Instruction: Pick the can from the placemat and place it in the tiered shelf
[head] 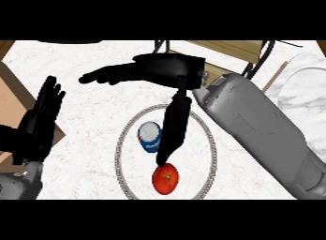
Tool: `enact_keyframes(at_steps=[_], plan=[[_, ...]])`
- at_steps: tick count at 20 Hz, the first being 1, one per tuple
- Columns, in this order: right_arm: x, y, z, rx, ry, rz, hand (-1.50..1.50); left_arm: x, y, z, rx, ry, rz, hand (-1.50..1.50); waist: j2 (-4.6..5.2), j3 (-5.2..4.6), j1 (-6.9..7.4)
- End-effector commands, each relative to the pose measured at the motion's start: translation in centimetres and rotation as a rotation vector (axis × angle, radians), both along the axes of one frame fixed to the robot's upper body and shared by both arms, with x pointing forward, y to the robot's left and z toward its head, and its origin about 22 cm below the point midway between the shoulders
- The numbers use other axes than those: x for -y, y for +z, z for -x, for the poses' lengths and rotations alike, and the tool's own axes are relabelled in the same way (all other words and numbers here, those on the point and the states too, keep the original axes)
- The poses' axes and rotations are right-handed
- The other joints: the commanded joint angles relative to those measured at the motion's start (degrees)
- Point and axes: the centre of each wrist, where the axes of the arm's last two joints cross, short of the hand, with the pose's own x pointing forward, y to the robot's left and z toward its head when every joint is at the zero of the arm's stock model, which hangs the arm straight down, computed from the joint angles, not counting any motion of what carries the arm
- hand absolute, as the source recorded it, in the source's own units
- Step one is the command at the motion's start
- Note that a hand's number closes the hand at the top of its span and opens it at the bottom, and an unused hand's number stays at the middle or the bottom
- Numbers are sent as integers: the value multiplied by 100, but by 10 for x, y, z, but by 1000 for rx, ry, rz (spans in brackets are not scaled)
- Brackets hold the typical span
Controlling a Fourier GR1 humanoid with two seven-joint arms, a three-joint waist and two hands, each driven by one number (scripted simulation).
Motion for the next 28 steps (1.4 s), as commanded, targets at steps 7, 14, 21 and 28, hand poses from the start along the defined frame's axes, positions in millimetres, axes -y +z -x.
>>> enact_keyframes(at_steps=[7,14,21,28], plan=[[-51,20,57,485,34,414,-150,-3,2,15,-25,25,-2,0,-53,7,-149],[-87,-7,70,557,-7,534,-150,-22,1,8,-7,26,12,0,-11,0,-147],[-78,-26,52,711,-90,708,-150,-2,-3,7,1,32,7,0,2,2,-151],[-74,-53,33,678,-106,697,-150,-5,-7,15,-6,25,4,0,2,3,-132]])
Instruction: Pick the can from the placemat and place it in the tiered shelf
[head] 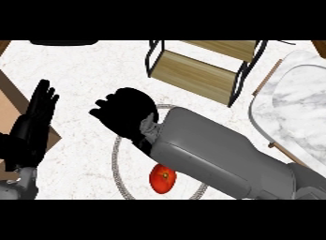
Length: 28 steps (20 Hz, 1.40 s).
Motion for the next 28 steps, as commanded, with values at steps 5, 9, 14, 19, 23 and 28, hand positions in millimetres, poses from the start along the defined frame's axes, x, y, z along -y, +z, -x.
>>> enact_keyframes(at_steps=[5,9,14,19,23,28], plan=[[3,-29,-7,-23,-7,0,-150,6,-10,-9,7,2,2,0,2,-1,-21],[-2,-41,-12,-11,-1,11,-150,9,-8,-7,-10,-1,18,0,6,-1,16],[7,-57,-2,-27,-1,15,-150,10,-9,-5,4,-17,-7,0,-4,-1,-14],[14,-63,-27,-36,5,-33,-150,-9,-1,-3,12,-12,6,0,8,-1,36],[21,-93,-20,-37,29,-41,-150,6,-24,5,-7,13,-4,0,9,0,25],[24,-114,-20,-56,-6,-25,-150,4,10,-7,1,-15,5,0,10,0,56]])
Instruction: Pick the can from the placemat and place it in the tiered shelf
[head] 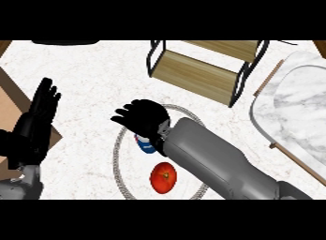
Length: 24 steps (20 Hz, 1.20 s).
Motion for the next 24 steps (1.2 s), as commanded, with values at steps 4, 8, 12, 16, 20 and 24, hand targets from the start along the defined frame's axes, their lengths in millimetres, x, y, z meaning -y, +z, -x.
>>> enact_keyframes(at_steps=[4,8,12,16,20,24], plan=[[-5,-8,5,-45,3,93,150,-9,-4,7,-9,-10,0,0,-2,-2,26],[1,-31,0,43,89,80,150,13,-4,6,9,-13,0,0,11,0,39],[-7,-30,8,132,104,8,150,8,4,-11,-8,-28,1,0,28,0,109],[6,-36,-2,137,-124,-28,150,2,5,-5,11,-27,6,0,18,0,125],[51,-58,-31,18,-763,3,150,-12,-7,3,-24,50,-2,0,-107,-6,-368],[58,-43,-37,-6,-1153,-129,150,-6,-4,0,-6,31,-5,0,-125,-3,-237]])
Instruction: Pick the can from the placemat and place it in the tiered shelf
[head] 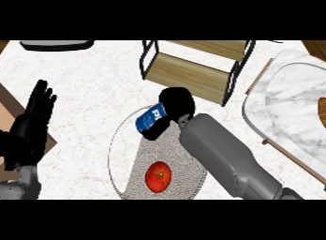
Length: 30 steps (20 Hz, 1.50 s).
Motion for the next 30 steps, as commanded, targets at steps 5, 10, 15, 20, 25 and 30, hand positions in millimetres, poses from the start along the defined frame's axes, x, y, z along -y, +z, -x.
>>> enact_keyframes(at_steps=[5,10,15,20,25,30], plan=[[-24,55,6,91,-581,-197,150,18,4,-8,8,-67,1,0,21,-12,441],[-55,129,16,319,-679,-429,150,20,4,-6,-2,-71,3,0,-42,-16,376],[-68,164,14,498,-765,-442,150,10,-4,-5,-22,-32,-17,0,-56,-27,178],[-68,202,-2,589,-814,-354,150,8,-5,-1,-25,-14,12,0,-64,-26,108],[-59,209,-11,607,-871,-340,150,2,-2,4,0,-5,8,0,-37,-17,88],[-46,200,-15,651,-924,-352,150,-1,1,0,1,-9,-5,0,7,-10,27]])
